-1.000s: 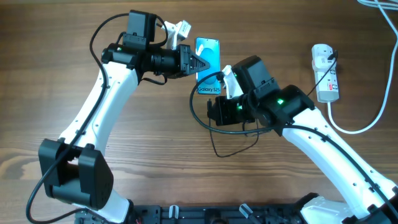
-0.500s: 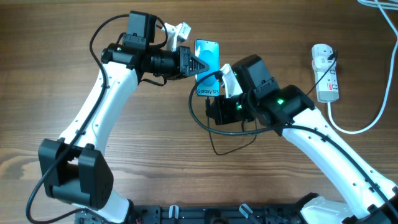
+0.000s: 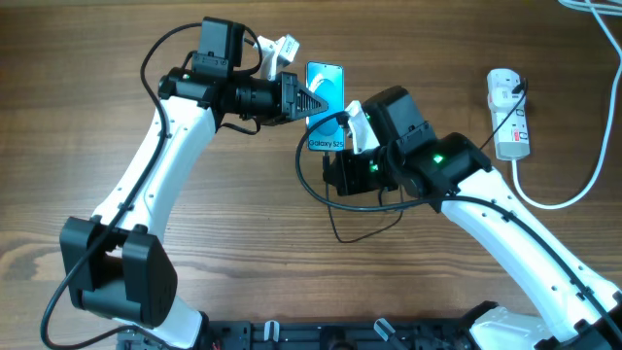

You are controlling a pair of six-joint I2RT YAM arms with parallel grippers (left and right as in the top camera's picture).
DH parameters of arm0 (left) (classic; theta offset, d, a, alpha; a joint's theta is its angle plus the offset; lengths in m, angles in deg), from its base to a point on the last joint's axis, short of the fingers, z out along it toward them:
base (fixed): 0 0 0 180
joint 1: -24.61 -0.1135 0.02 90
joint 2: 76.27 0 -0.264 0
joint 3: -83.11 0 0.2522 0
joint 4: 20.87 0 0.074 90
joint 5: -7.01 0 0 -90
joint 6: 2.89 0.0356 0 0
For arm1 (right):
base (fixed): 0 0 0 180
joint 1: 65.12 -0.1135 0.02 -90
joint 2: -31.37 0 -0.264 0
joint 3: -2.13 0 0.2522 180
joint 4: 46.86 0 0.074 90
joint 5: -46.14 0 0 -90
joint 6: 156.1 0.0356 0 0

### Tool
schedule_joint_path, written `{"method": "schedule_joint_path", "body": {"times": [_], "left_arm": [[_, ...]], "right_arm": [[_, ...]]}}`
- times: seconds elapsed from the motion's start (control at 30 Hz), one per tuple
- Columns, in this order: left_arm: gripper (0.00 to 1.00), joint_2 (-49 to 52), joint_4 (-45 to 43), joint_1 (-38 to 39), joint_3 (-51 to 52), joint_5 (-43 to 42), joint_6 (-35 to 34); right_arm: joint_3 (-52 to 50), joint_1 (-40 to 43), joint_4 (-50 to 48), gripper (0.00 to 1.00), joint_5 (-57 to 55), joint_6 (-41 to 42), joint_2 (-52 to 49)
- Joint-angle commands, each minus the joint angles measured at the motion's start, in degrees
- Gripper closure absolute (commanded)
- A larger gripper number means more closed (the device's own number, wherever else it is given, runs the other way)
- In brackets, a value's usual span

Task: Plug charger to phone and switch on socket
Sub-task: 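Push the USB-C plug up into the phone's port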

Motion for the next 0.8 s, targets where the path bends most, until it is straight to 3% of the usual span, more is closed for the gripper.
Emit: {"method": "schedule_joint_path", "body": {"times": [0.0, 0.77], "left_arm": [[0.96, -1.05, -0.2, -0.26, -0.11, -1.97, 1.4], [0.96, -1.05, -0.15, -0.24, -0.11, -0.92, 1.36]], "right_arm": [[0.66, 0.02, -0.07, 0.96, -0.59, -1.03, 1.27], [0.66, 0.02, -0.31, 0.96, -2.38, -2.64, 1.27]]}}
